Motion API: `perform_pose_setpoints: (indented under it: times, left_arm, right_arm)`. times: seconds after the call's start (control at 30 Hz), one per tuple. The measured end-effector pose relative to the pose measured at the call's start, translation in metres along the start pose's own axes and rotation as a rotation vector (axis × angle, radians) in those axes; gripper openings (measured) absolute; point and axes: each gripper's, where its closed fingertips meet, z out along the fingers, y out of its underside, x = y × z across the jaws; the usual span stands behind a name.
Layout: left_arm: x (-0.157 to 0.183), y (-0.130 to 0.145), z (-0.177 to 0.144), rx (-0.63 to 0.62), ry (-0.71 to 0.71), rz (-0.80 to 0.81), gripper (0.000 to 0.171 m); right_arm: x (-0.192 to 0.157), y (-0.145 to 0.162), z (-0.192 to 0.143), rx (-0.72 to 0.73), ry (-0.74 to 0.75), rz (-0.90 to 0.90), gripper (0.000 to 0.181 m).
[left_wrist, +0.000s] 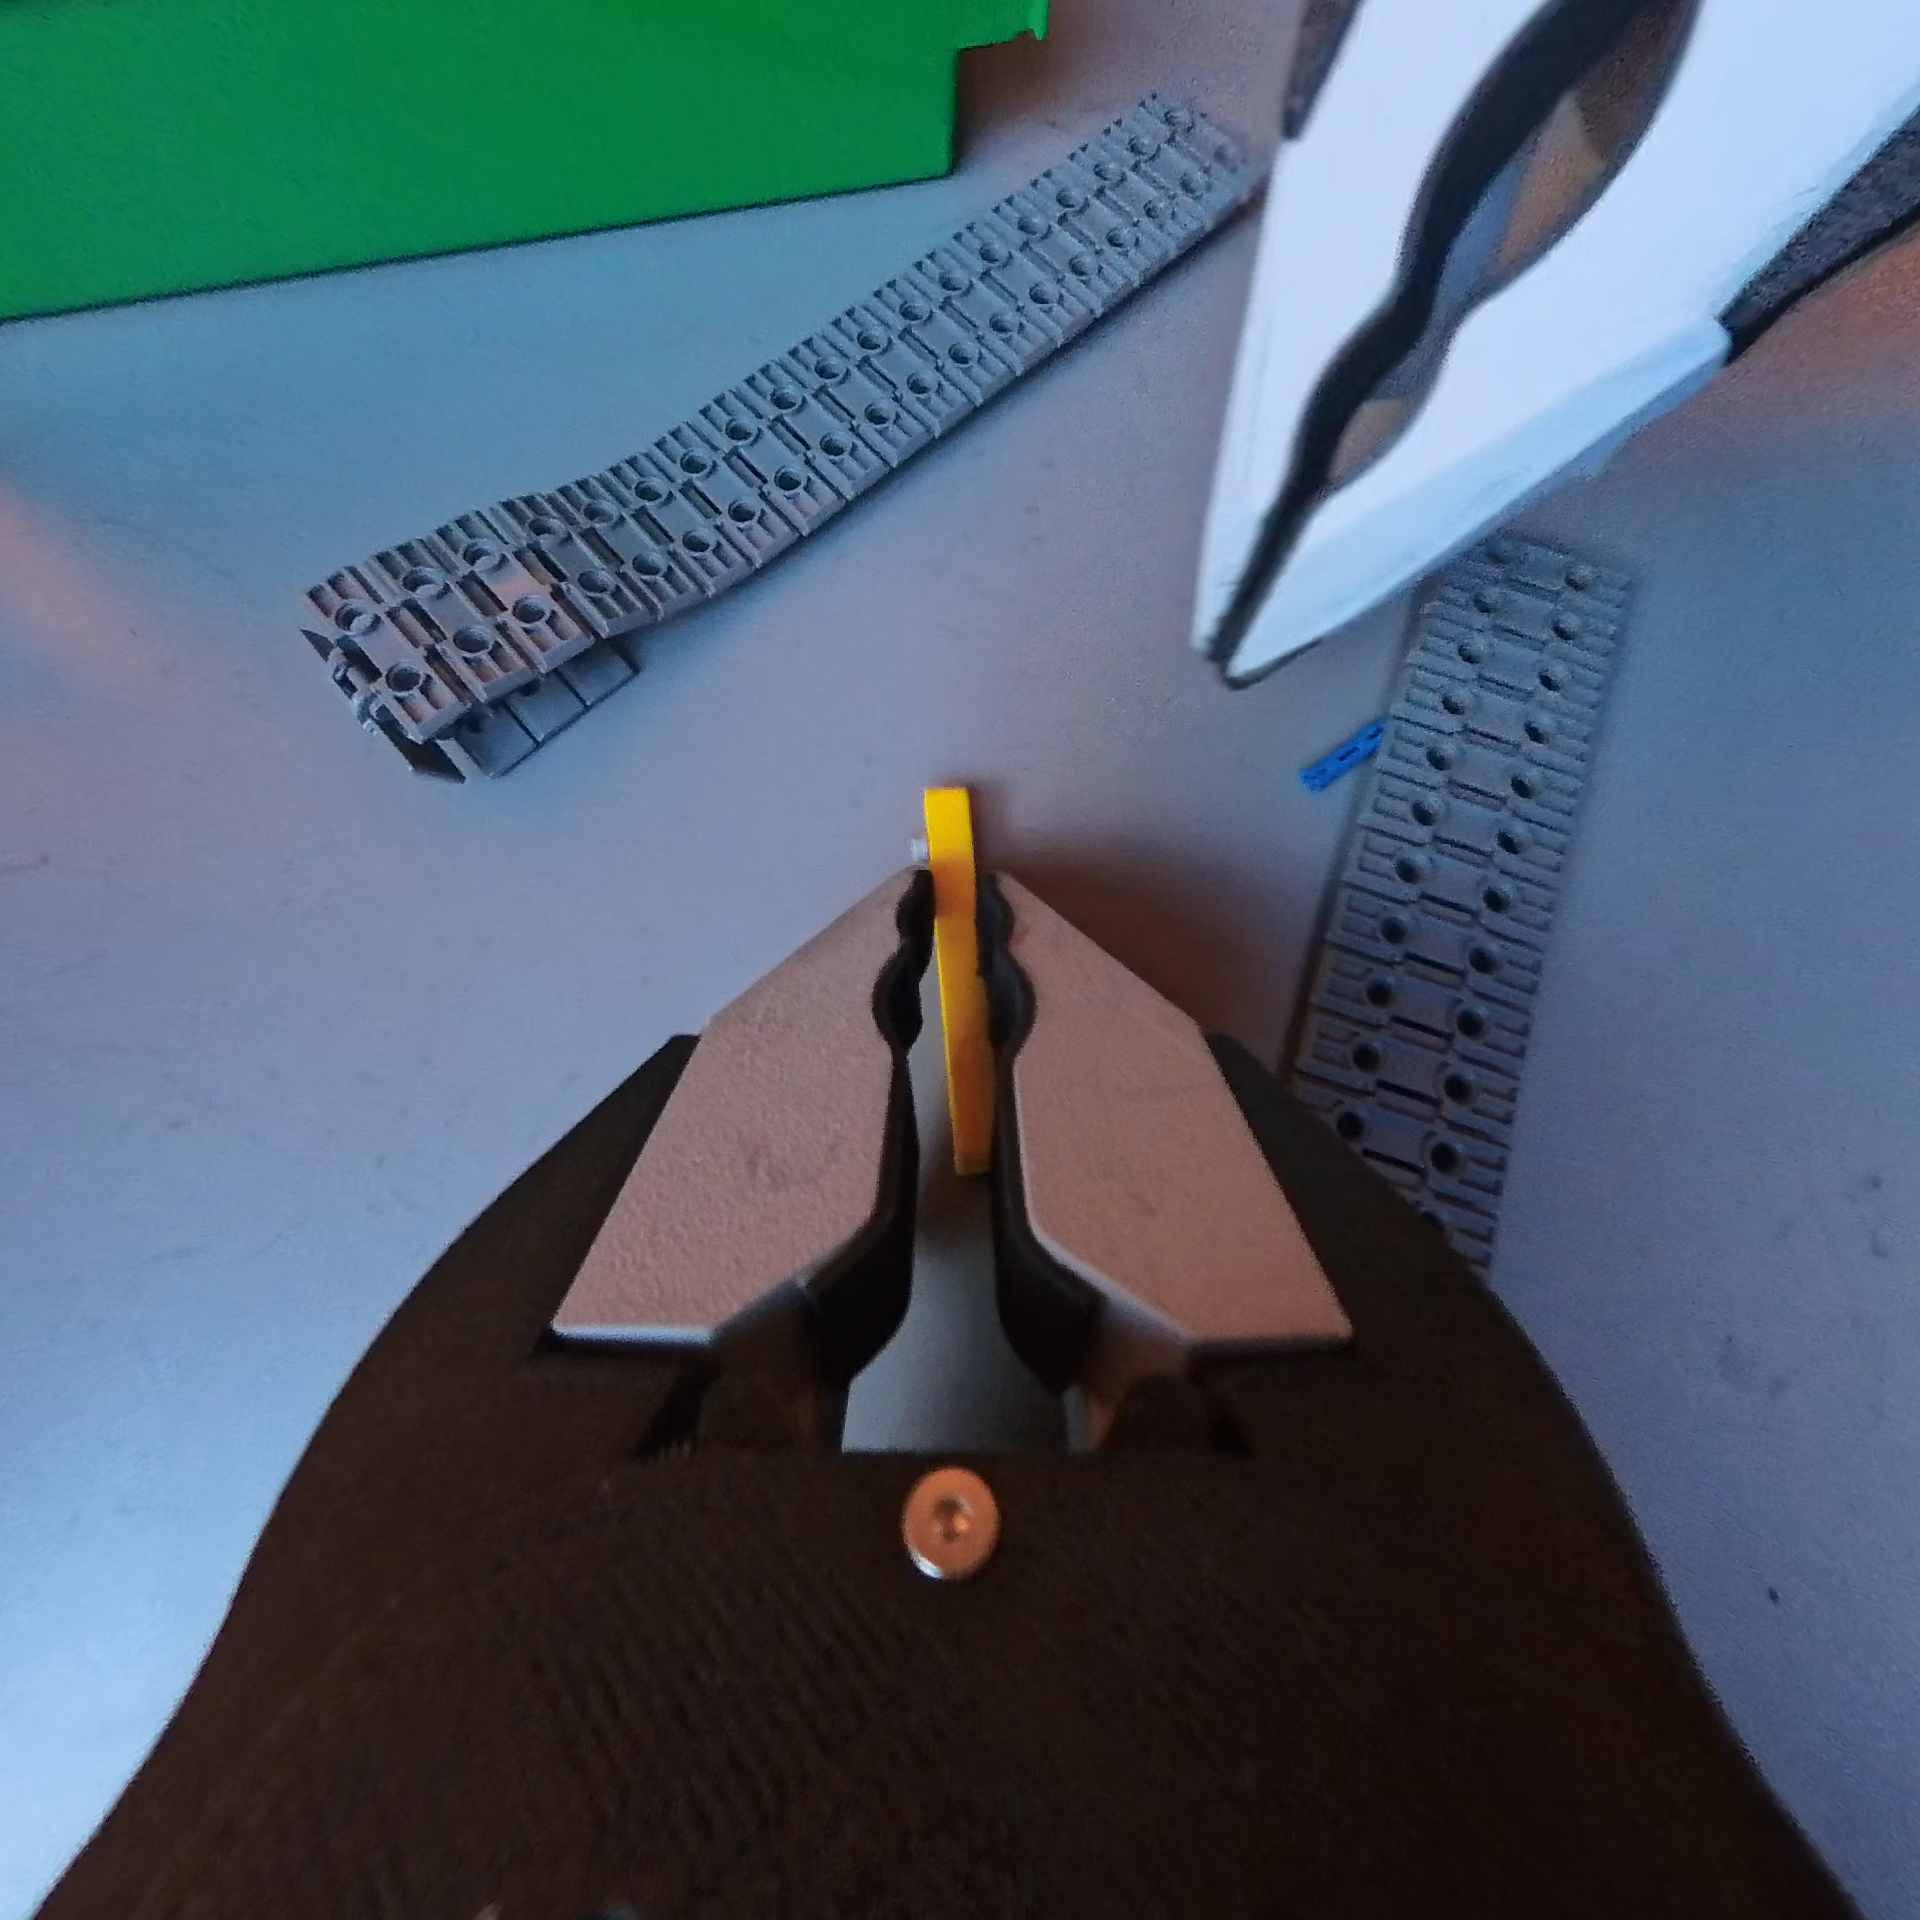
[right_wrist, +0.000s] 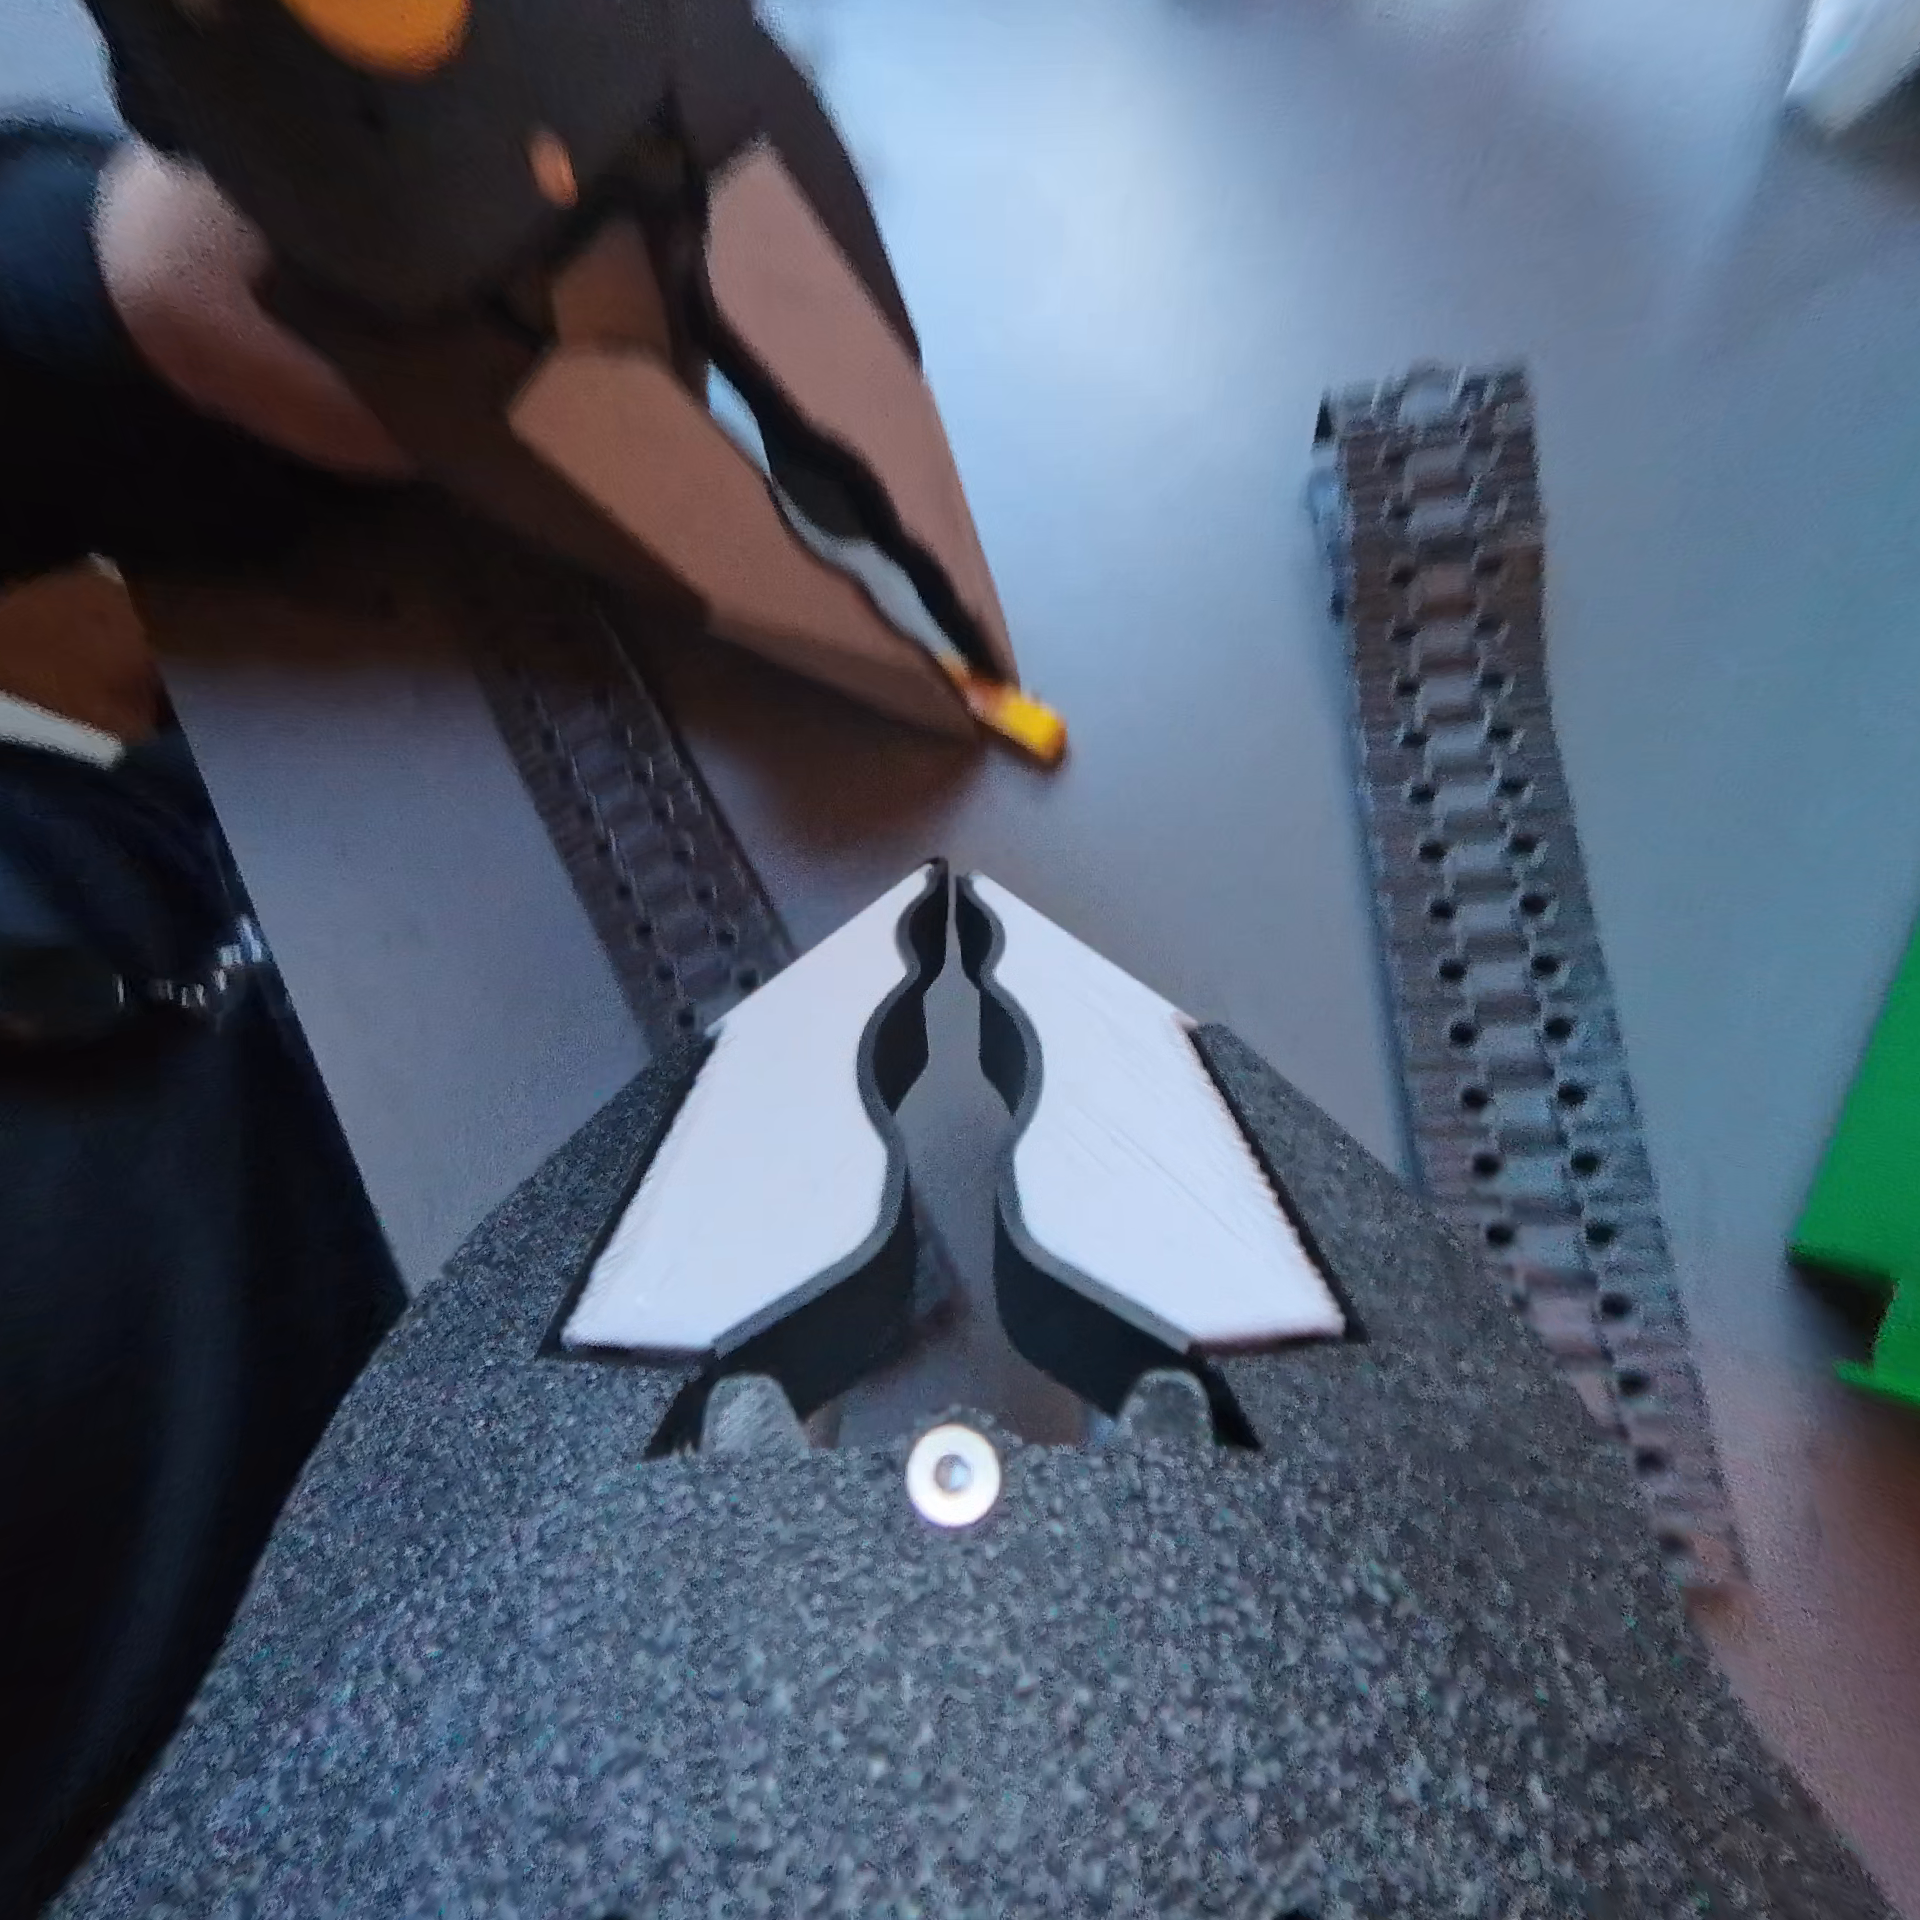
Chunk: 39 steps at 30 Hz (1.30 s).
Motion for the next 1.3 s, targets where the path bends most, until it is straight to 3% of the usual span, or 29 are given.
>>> perform_pose_setpoints:
  times: [0.13, 0.23, 0.37, 0.6, 0.8, 0.97, 1.17, 1.3]
  left_arm:
    - [0.0, 0.0, 0.0, 0.0, -0.004, 0.007, 0.007]
    - [0.0, 0.0, 0.0, 0.001, -0.012, 0.017, 0.007]
    - [0.001, 0.0, -0.001, 0.0, -0.025, 0.036, 0.007]
    - [0.003, 0.0, -0.001, 0.001, -0.029, 0.059, 0.007]
    - [0.005, 0.0, -0.001, 0.002, -0.01, 0.062, 0.007]
    - [0.009, -0.001, 0.001, 0.003, 0.007, 0.076, 0.007]
    - [0.033, -0.006, 0.007, 0.0, 0.138, 0.131, 0.007]
    - [0.037, -0.01, 0.011, -0.001, 0.145, 0.137, 0.007]
  right_arm:
    - [-0.008, 0.034, -0.006, -0.177, 0.017, -0.029, 0.007]
    - [-0.015, 0.046, -0.011, -0.214, 0.046, -0.075, 0.009]
    - [-0.014, 0.051, -0.019, -0.199, 0.101, -0.071, 0.007]
    - [-0.012, 0.049, -0.026, -0.135, 0.097, 0.087, 0.011]
    - [-0.014, 0.061, -0.022, -0.166, 0.099, -0.053, 0.009]
    - [-0.013, 0.057, -0.018, -0.137, 0.057, -0.06, 0.005]
    - [-0.013, 0.054, -0.016, -0.143, 0.074, -0.227, 0.006]
    - [-0.015, 0.05, -0.011, -0.117, 0.051, -0.235, 0.005]
